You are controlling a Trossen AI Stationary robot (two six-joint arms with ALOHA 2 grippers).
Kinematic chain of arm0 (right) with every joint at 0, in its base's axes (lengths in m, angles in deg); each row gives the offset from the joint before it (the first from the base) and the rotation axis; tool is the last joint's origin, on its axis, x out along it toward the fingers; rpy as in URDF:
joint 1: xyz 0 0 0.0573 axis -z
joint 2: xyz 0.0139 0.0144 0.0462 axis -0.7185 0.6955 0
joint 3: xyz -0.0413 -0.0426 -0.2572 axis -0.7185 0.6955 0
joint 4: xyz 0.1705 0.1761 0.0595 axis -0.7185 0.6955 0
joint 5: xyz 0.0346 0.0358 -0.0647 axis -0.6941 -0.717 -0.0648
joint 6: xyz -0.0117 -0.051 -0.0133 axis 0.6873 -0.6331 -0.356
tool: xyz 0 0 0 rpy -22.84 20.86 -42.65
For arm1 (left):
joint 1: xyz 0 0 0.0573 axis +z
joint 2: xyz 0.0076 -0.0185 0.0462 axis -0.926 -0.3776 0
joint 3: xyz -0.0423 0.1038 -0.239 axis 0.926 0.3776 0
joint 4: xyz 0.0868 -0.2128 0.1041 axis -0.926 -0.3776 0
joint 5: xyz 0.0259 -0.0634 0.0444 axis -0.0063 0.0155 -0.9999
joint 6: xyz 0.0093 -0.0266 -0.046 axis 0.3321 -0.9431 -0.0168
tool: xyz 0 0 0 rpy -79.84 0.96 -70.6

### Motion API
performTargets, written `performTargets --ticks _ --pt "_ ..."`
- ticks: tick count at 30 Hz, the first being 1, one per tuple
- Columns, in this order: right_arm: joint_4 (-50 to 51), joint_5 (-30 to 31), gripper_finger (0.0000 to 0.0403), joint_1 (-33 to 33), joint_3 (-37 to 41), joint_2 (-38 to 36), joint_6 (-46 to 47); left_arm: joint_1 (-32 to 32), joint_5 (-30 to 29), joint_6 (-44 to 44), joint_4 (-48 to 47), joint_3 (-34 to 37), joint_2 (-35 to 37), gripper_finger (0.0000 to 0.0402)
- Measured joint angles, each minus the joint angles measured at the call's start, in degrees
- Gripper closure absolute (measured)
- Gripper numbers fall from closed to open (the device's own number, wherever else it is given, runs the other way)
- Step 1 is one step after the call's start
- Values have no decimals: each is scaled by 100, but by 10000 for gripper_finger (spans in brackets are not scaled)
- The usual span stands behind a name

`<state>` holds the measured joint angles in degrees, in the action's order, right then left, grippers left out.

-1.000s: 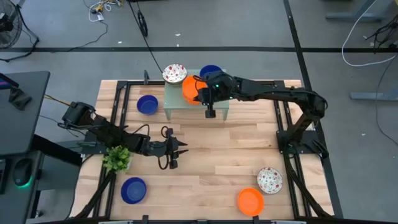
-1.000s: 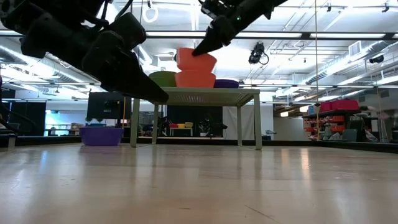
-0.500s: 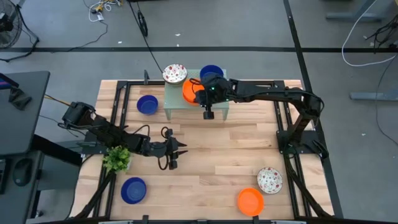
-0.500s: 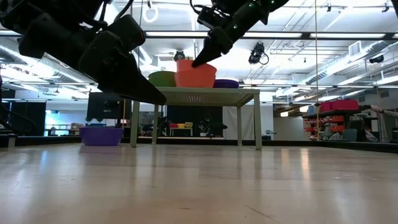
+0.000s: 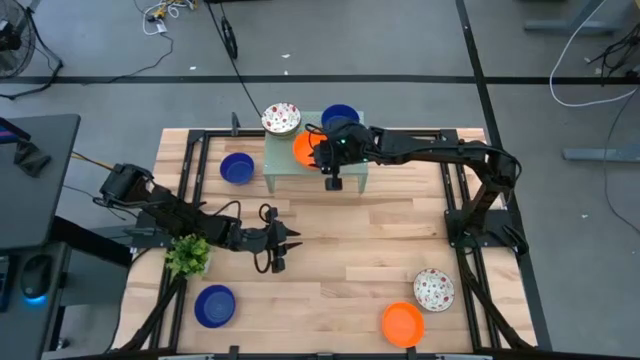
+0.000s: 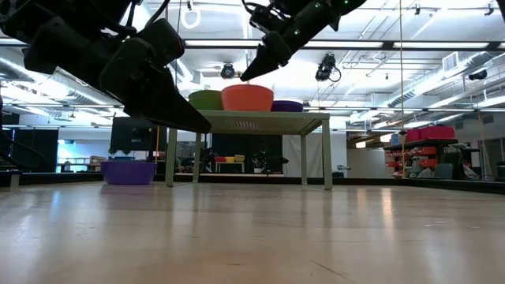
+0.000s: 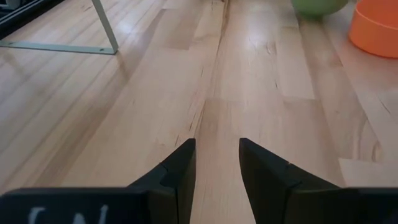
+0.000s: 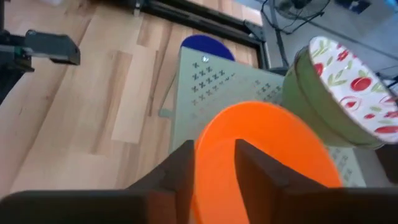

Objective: Pick & Place Mini bowls
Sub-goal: Stack the orange bowl on the orange bowl on the shelf, then stack the blue bowl on the blue bowls on the shelf

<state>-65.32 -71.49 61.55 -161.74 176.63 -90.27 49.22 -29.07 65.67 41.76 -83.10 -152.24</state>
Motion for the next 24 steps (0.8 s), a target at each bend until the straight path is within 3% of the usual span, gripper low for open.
performTargets --ticks 5,11,15,21,24 --pt "-49 23 246 -143 0 -271 100 0 0 -3 -2 0 0 275" --pt "639 -24 241 -771 18 -554 965 0 0 -13 -1 0 0 275" --pt "611 -25 249 -1429 723 -579 1482 -21 193 -43 0 0 0 275" --pt "-913 -26 265 -2527 2348 -565 2594 -485 346 280 -110 -123 0 275" --pt "-2134 -22 273 -3026 3029 -565 3047 -908 339 427 -876 -647 0 278"
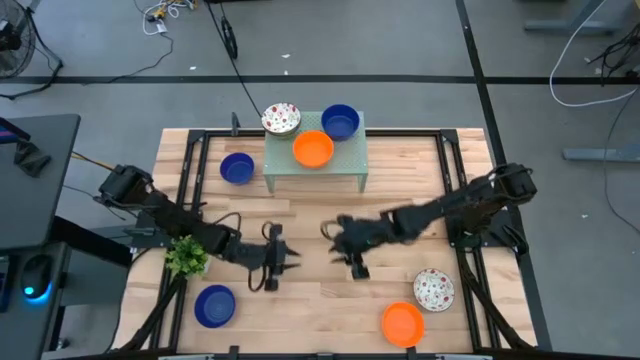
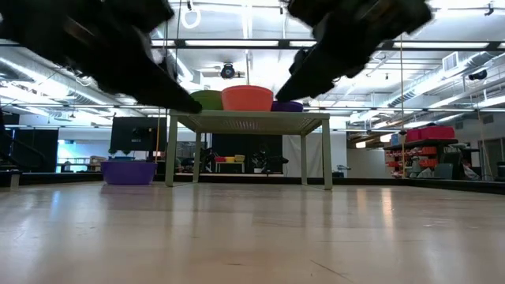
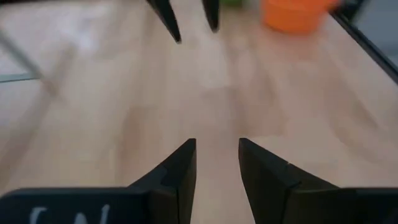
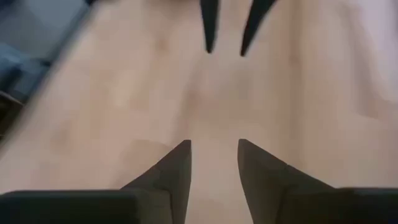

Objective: Pick & Place Mini bowls
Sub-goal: Stack the blue bowl on the blue bowls on the shelf

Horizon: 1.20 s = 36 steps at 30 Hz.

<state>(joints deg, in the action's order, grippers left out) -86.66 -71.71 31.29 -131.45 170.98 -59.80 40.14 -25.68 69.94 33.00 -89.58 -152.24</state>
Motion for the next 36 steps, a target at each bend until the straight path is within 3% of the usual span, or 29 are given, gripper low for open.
performTargets --ticks 4,8,11,15,21,25,29,32,36 --pt "-1765 8 282 -475 686 0 286 -563 -11 -697 -2587 -1287 0 290" --pt "-2857 17 289 -668 917 0 163 -1086 146 -2437 -5160 -2467 0 307" --pt "-3091 22 295 -700 921 0 270 -1488 779 -4005 -6464 -2952 1 319" --pt "-3065 43 301 -759 919 0 545 -2100 1793 -5723 -6797 -3077 2 329" --pt "-3086 23 309 -848 919 0 500 -2960 1504 -8108 -6812 -3079 2 309" --pt "-3086 20 314 -824 919 0 365 -3277 1375 -8211 -6844 -3081 -44 262" --pt "-3084 20 319 -770 919 0 343 -3503 1257 -7100 -6845 -3079 -313 216" --pt "-3082 20 321 -758 919 0 343 -3508 1267 -6393 -6847 -3079 -597 201" --pt "-3082 20 321 -758 919 0 349 -3513 1461 -6193 -6841 -3079 -927 201"
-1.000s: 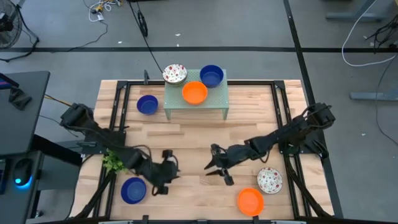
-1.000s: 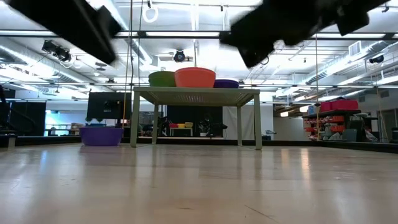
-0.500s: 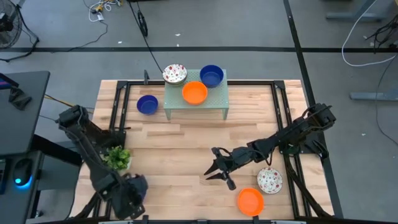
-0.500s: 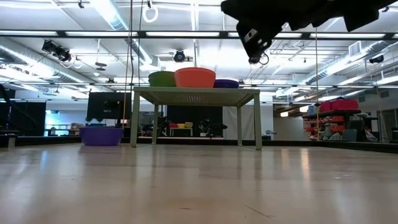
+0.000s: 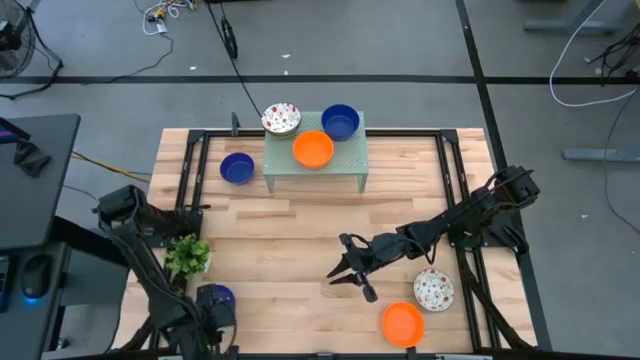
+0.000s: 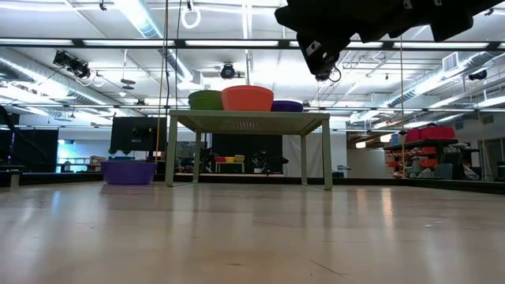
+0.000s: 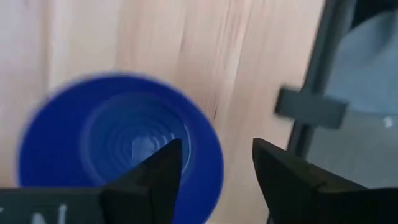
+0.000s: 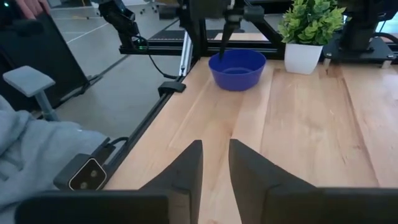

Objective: Pick & Place Mini bowls
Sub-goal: Stack the blue bowl on the blue bowls on the shelf

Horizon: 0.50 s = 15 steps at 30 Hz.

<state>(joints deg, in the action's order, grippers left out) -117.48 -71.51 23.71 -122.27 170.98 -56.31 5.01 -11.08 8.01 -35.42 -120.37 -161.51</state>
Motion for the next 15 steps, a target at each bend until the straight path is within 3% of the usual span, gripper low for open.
performTargets --ticks 6,15 --pt "1 1 321 0 0 0 14 -6 457 4 2 0 -380 226" --pt "0 2 321 0 0 0 14 167 50 307 18 0 -435 312"
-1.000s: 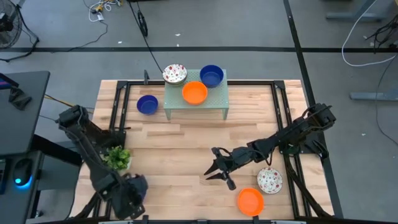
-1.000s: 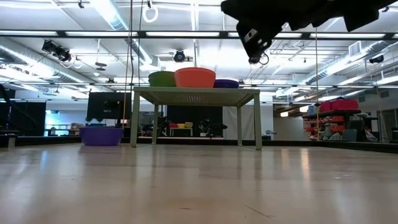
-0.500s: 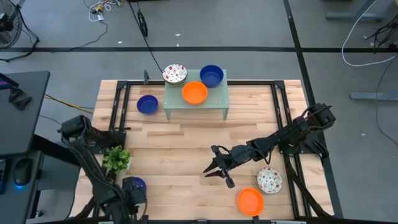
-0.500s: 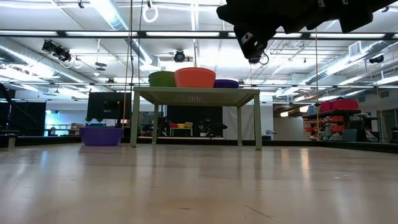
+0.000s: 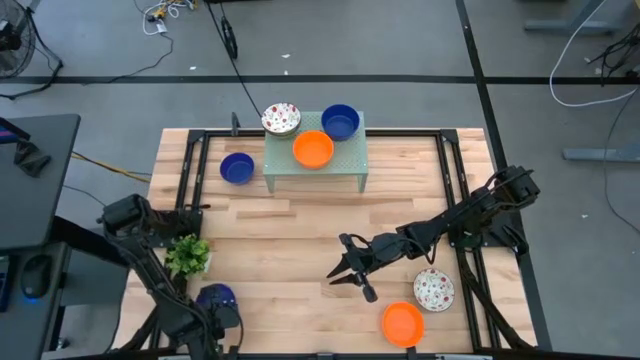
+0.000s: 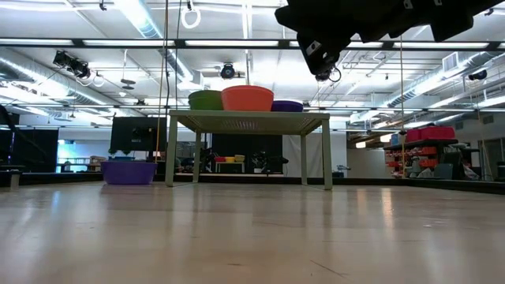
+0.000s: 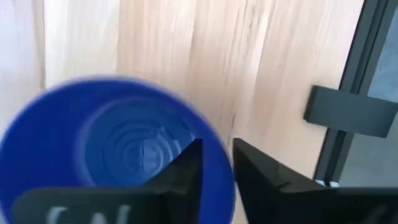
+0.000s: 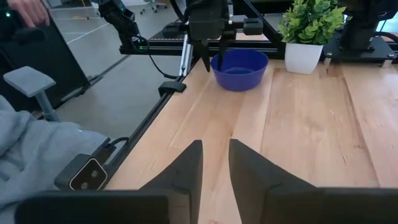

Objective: Pick & Place Mini bowls
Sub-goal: Stack the blue bowl on the blue bowls on the shelf

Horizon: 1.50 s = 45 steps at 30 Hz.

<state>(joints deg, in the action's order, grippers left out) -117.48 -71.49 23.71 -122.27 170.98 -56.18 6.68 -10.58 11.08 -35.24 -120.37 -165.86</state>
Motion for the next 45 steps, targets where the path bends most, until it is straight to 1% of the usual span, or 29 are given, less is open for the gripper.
performTargets --ticks 4,5,7,9,11,13,15,17,21,25,28,33,37,40,43,45 --pt "5 0 321 0 0 0 -1 286 -59 719 85 0 -4 379" --pt "7 -2 321 0 0 0 -14 376 -118 934 134 -2 -3 389" --pt "26 -19 321 -2 0 0 -54 585 -272 1491 346 0 -3 390" --pt "74 -214 321 -4 0 0 -194 861 -417 2172 749 0 -4 389" --pt "88 -366 321 -57 0 0 -345 1201 -459 2984 1216 -1 -4 392" --pt "27 -391 321 -157 0 0 -507 1569 -463 3754 1711 0 -4 395" --pt "-111 -380 321 -260 0 0 -621 1954 -382 4410 2196 0 -4 395" --pt "-140 -281 317 -354 -47 2 -742 2329 -177 4977 2657 0 -7 394" --pt "133 15 289 -475 -301 4 -983 2970 210 5794 3300 0 -7 396" --pt "941 384 249 -491 -518 4 -1056 3383 352 6194 3468 -19 -7 394" --pt "1244 573 227 -448 -538 4 -1099 3530 358 6456 3565 -66 -9 392" --pt "1457 787 212 -371 -540 4 -1098 3603 358 6923 3693 -66 -9 396" --pt "1735 789 219 -347 -540 4 -1058 3600 355 6960 3713 -66 -9 390" --pt "1878 743 236 -349 -542 4 -1054 3600 313 6958 3723 -68 -9 390" --pt "1928 717 264 -349 -542 4 -1049 3602 293 6958 3720 -68 -9 393" --pt "1934 604 291 -341 -542 4 -1038 3604 200 6957 3714 -68 -9 393"
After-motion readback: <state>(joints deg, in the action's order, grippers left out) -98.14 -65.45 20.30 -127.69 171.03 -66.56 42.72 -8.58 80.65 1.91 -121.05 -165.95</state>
